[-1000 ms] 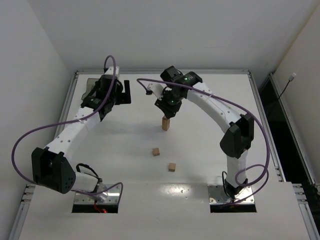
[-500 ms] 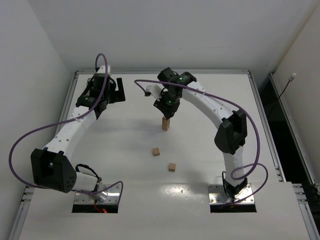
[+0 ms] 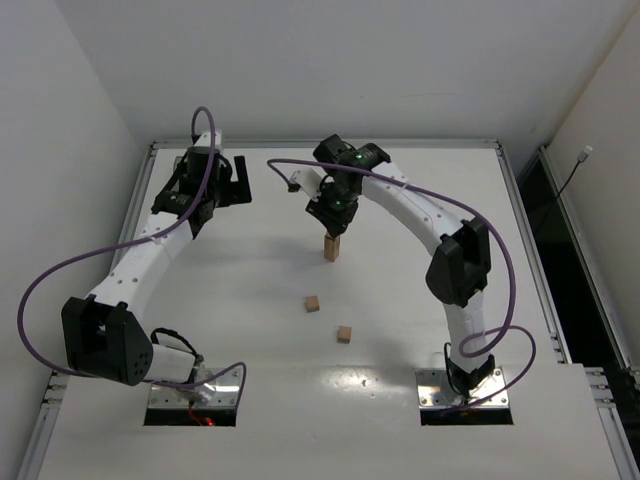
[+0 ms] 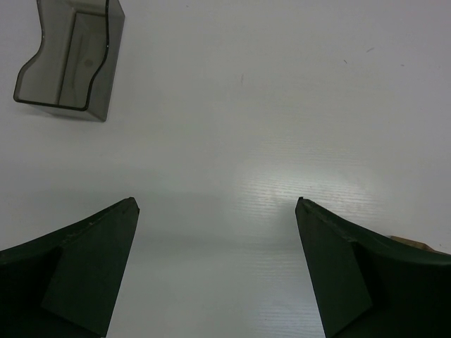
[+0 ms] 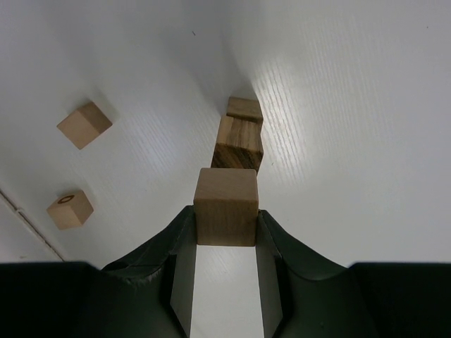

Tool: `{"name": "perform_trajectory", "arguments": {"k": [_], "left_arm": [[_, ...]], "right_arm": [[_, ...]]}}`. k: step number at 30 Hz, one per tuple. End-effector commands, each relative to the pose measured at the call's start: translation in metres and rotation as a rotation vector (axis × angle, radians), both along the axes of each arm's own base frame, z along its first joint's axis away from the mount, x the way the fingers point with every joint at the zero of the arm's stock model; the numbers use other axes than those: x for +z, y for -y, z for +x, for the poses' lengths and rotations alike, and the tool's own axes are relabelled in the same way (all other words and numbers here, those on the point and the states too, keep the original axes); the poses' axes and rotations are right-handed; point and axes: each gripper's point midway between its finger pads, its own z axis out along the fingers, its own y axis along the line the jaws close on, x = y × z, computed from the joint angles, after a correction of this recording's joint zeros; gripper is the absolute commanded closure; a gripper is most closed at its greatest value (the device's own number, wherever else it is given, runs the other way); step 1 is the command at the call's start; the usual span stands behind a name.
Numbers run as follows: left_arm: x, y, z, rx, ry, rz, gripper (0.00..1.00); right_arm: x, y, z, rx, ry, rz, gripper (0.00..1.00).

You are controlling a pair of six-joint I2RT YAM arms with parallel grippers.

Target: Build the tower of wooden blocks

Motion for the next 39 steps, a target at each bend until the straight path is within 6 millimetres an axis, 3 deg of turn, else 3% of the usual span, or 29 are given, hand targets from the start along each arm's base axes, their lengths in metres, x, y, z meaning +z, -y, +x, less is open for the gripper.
{"name": "perform_trajectory", "arguments": {"k": [1, 25, 39], "left_arm": [[0.012, -0.001, 0.005, 0.009, 0.045, -0.024, 0.09], [0.017, 0.000, 0.011, 0.007, 0.051, -0.043, 0.09], [0.017, 0.001, 0.011, -0.001, 0.050, -0.047, 0.09]], "right_arm": [[0.007, -0.005, 0.009, 0.000, 0.033, 0.014, 0.99], [0.000, -0.009, 0.017, -0.003, 0.038, 0.007, 0.91], [0.000, -0.009, 0.017, -0.003, 0.038, 0.007, 0.81]]}}
